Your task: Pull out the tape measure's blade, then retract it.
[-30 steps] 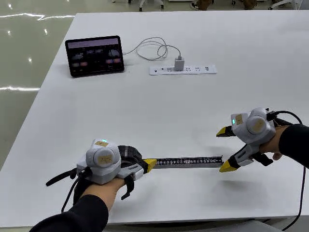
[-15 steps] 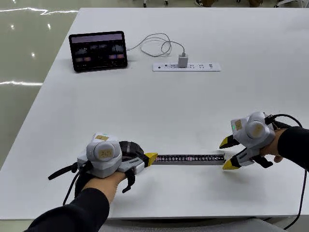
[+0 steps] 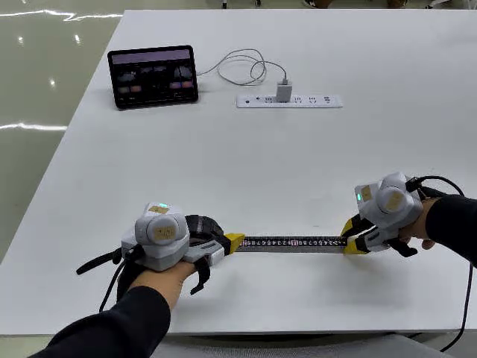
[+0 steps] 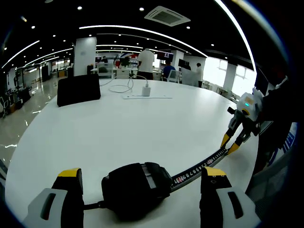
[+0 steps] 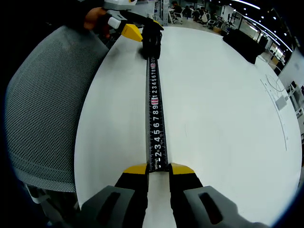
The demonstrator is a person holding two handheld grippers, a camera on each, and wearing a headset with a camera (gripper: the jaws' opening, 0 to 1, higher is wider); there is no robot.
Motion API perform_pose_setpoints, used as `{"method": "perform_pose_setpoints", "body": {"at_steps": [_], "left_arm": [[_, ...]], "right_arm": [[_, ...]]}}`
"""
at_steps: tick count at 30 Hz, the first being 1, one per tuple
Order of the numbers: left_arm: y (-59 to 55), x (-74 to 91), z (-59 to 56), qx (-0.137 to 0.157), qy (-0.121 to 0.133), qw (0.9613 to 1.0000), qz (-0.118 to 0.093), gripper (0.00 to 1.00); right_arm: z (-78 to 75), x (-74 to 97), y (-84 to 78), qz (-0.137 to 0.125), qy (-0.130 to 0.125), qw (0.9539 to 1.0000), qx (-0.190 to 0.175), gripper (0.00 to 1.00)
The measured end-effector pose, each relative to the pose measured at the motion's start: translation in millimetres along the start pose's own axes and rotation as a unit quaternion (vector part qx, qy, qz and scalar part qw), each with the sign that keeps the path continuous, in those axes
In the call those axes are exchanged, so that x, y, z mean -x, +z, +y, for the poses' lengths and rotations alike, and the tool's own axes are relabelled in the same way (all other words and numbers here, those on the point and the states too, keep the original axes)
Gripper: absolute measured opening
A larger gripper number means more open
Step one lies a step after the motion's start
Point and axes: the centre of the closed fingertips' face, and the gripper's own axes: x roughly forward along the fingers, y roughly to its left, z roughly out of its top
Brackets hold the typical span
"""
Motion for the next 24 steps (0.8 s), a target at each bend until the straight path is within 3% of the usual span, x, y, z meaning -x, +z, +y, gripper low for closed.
{"method": "perform_pose_setpoints", "body": {"at_steps": [10, 12, 13, 15, 18, 24], "left_arm": [[-6.1, -2.5, 1.9, 0.014, 0.009, 0.9997, 0.015, 0.89], [-9.1, -3.3, 3.8, 0.022, 0.013, 0.9994, 0.023, 0.87], [-15.1, -3.5, 5.4, 0.029, 0.017, 0.9987, 0.037, 0.87], [-13.9, -3.6, 6.8, 0.033, 0.019, 0.9987, 0.033, 0.85], [-11.5, -3.7, 9.5, 0.05, 0.025, 0.998, 0.029, 0.79], [-19.2, -6.9, 6.8, 0.066, 0.024, 0.9966, 0.045, 0.62]], "right_arm": [[-4.2, -1.0, -4.3, 0.004, -0.001, 1.0, -0.002, 0.11], [-4.6, -1.4, -5.5, 0.007, -0.003, 1.0, 0.004, 0.11], [-4.7, -1.9, -5.9, 0.01, -0.005, 0.9999, 0.013, 0.11], [-3.6, -2.3, -5.5, 0.017, -0.008, 0.9996, 0.023, 0.1], [-4.7, -2.6, -5.9, 0.024, -0.01, 0.9994, 0.024, 0.1], [-6.5, -4.1, -6.8, 0.029, -0.008, 0.9995, 0.008, 0.1]]}}
